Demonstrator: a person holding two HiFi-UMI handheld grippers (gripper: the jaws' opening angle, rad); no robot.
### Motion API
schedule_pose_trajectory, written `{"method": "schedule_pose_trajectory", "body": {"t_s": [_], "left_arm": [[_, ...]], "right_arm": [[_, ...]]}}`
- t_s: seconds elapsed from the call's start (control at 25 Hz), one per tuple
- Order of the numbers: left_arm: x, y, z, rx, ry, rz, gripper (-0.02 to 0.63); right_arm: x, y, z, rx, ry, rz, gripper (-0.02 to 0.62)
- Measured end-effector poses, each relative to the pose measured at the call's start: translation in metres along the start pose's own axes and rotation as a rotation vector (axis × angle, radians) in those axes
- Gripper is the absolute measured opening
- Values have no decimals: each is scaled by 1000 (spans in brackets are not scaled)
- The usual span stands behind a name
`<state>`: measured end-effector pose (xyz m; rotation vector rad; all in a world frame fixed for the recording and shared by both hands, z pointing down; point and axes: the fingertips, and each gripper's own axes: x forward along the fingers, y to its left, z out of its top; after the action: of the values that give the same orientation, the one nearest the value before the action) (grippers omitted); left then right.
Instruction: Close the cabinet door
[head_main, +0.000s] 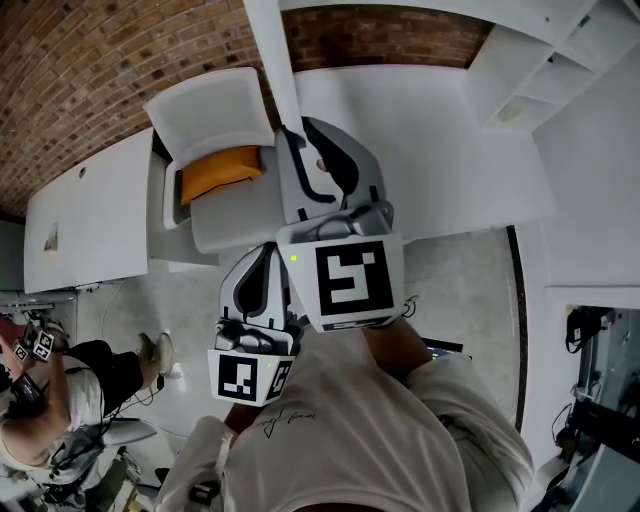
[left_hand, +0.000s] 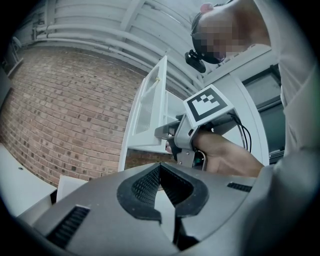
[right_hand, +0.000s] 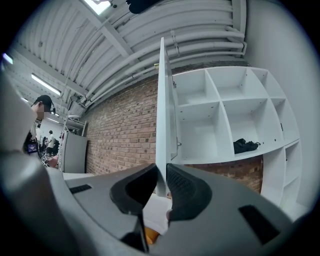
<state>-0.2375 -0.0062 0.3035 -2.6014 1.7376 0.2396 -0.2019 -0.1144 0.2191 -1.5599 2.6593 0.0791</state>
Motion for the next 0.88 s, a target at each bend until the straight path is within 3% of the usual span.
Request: {"method": "schedule_pose_trajectory", "body": {"t_s": [0.88], "left_arm": [[22,-6,-12,-16,27,-23,17]], "right_arm": [[-5,-25,0,0,6,17,70]]}}
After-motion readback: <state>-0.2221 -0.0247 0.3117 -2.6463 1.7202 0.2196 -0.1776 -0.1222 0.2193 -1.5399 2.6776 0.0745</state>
